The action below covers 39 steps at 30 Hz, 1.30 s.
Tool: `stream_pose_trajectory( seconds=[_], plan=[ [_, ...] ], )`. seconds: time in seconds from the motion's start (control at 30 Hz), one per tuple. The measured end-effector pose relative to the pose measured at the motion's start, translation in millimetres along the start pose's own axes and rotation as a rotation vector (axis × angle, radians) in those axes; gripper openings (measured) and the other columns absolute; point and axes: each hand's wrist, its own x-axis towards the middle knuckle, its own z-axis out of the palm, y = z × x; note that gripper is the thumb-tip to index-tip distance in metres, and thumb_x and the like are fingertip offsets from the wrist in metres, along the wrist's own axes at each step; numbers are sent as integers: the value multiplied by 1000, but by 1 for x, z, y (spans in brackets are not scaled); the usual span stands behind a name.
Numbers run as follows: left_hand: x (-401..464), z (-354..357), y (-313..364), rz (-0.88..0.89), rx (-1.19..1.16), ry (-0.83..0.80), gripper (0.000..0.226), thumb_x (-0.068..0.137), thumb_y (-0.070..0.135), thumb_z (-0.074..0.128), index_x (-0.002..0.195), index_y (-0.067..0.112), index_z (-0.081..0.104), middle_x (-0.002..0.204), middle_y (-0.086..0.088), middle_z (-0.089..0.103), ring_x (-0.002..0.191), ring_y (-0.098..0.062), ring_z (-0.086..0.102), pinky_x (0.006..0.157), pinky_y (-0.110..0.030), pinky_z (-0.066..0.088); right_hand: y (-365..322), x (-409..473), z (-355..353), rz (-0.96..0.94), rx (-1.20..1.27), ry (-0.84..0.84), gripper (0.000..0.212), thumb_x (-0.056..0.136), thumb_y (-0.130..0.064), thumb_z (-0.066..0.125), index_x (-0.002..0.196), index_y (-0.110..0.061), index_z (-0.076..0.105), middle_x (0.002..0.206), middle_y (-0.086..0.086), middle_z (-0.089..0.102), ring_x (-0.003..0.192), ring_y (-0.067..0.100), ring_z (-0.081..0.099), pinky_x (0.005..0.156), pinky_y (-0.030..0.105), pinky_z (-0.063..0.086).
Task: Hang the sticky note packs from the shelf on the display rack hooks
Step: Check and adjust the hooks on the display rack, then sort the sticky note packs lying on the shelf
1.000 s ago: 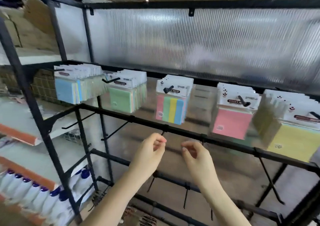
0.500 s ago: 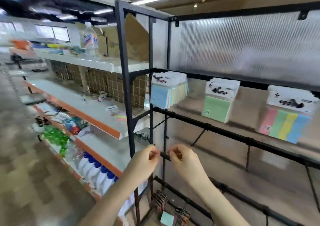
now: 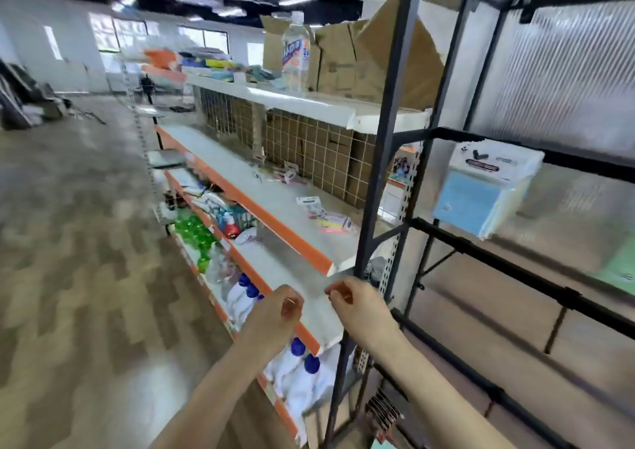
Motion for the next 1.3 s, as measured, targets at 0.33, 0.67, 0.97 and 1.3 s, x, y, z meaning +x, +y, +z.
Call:
stream_pose_trajectory(
  seconds=[0.33, 0.67, 0.97, 1.3],
  plan=[
    [131, -25, -62, -59, -12, 16, 21, 95, 6, 47, 103, 13, 65, 96, -5, 71, 90, -20, 67, 86, -42, 52, 6, 157, 74, 36, 31, -19, 21, 94, -12, 46, 99, -17, 66, 96, -8, 62, 83, 9, 54, 67, 19, 38],
    [237, -40, -90, -104, 131, 62, 26, 94, 7, 44, 109, 15, 64, 101, 0, 70, 90, -16, 65, 85, -37, 52, 11, 269, 129, 92, -14, -46, 19, 95, -13, 46, 105, -11, 61, 111, 7, 63, 103, 22, 58, 88, 31, 45],
    [316, -27, -104, -24, 201, 29, 22, 95, 12, 46, 105, 18, 65, 104, 1, 68, 93, -18, 62, 81, -31, 50, 40, 317, 141, 200, -156, 45, 25, 92, -8, 46, 111, -11, 61, 114, 9, 59, 105, 25, 58, 88, 32, 44],
    [423, 0, -110, 205, 141, -125, 17, 89, 7, 50, 101, 9, 62, 103, -8, 66, 100, -26, 60, 86, -38, 45, 80, 376, 149, 372, -409, 230, 35, 93, -17, 48, 127, -14, 52, 132, 9, 43, 123, 28, 39, 105, 32, 31]
  ],
)
